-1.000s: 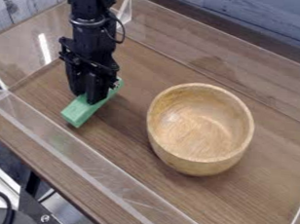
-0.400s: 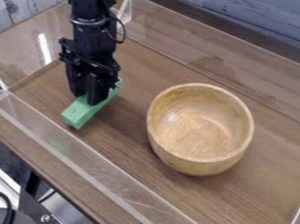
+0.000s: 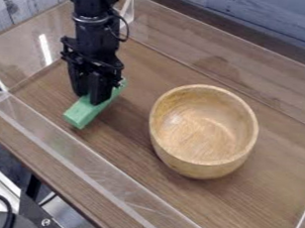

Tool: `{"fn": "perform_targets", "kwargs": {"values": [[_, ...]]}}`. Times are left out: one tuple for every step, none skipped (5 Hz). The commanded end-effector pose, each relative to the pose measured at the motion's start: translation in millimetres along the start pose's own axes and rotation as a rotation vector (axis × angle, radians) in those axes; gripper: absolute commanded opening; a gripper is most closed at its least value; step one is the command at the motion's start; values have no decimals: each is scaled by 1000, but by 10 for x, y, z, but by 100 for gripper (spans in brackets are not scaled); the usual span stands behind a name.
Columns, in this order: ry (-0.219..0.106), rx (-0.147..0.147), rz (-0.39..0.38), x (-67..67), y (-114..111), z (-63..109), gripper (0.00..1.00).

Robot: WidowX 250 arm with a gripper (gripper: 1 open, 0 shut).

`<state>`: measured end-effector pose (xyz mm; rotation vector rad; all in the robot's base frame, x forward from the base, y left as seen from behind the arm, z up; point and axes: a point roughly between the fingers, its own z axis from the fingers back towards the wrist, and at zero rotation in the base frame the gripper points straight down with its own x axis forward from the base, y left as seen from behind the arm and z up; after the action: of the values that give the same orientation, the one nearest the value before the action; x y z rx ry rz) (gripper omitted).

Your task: Remove the green block from inside the brown bowl and put it on the table

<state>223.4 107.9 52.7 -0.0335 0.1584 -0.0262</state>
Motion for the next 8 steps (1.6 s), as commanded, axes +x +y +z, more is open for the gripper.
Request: {"fn": "perform_targets", "kwargs": {"values": [[-47,26,-4,98,25,141,0],[-44,26,-4,106,16,135,0],[-40,25,-4,116,9,123,0],[-36,22,-1,125,8,113,0],[-31,20,2,133,8,103,0],[-31,18,5,134,0,139,100],[-42,16,6,142,-15,205,100],[-61,17,1,167,-45,276,100]]}}
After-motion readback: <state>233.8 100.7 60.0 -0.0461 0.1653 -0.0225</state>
